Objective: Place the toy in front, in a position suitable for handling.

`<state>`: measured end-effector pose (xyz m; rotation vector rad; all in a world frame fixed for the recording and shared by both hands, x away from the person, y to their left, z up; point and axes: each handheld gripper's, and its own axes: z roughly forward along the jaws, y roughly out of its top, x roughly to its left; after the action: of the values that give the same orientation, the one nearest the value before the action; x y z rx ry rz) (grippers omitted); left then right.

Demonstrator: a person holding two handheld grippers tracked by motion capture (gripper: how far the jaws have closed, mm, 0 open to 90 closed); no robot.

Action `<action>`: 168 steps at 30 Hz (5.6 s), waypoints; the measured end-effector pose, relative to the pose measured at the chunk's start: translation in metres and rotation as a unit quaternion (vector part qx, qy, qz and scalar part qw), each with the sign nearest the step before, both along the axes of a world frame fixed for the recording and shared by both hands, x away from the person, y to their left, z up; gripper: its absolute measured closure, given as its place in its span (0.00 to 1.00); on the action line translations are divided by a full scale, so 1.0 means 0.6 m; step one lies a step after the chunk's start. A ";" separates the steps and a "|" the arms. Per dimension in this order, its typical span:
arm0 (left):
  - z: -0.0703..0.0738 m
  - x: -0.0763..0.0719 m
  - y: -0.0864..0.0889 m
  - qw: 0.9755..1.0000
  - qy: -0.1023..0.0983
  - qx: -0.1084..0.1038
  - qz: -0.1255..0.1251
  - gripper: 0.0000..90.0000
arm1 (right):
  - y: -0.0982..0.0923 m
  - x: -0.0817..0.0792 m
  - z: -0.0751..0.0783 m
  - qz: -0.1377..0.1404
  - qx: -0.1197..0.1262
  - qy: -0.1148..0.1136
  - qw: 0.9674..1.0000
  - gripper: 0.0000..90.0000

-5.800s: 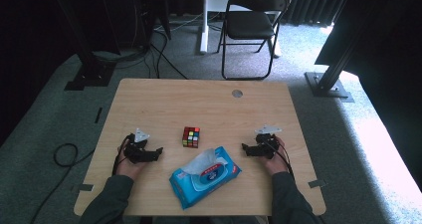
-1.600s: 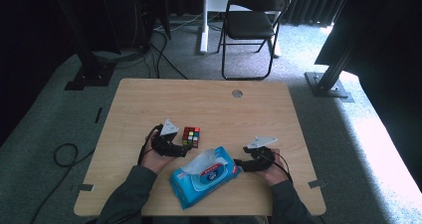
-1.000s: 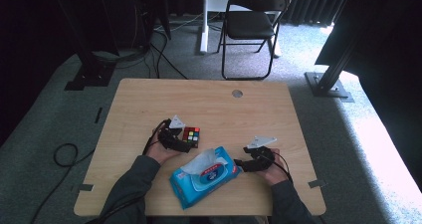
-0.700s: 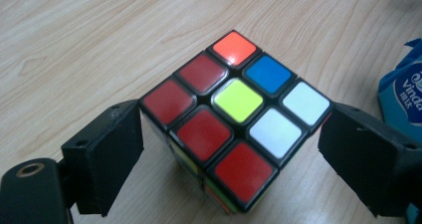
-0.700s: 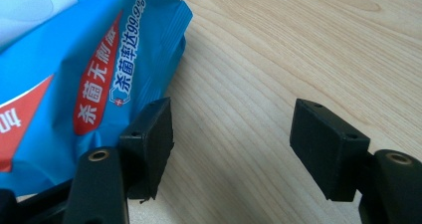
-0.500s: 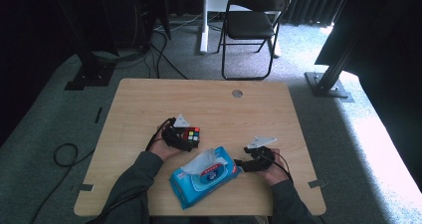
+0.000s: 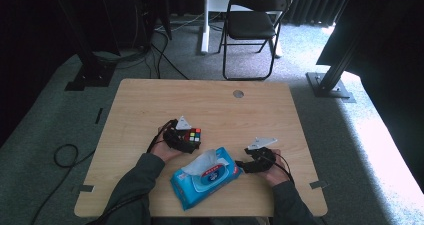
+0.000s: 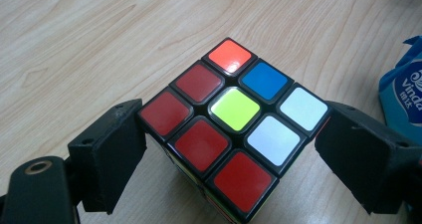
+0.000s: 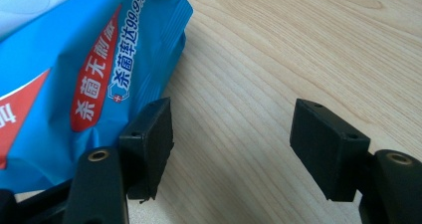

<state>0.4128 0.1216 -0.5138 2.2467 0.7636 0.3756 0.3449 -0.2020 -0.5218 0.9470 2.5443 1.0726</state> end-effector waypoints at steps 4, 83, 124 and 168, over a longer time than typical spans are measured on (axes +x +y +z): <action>0.001 -0.001 -0.004 1.000 -0.001 -0.003 0.000 0.14 | 0.000 0.000 0.000 -0.001 0.000 0.000 1.000 0.37; 0.029 0.048 -0.138 0.997 0.006 -0.011 -0.074 0.38 | -0.015 0.003 -0.005 -0.013 -0.002 0.006 1.000 0.37; 0.044 0.057 -0.143 0.996 0.014 -0.013 -0.088 0.26 | -0.026 0.005 -0.009 -0.026 -0.002 0.009 1.000 0.36; 0.139 -0.103 0.011 0.995 -0.026 -0.079 -0.061 0.33 | -0.035 0.024 -0.038 -0.061 -0.010 -0.018 0.998 0.36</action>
<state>0.3507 0.1282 -0.4304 2.1145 0.6041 0.3040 0.3590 -0.2230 -0.5443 1.0531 2.4294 1.0180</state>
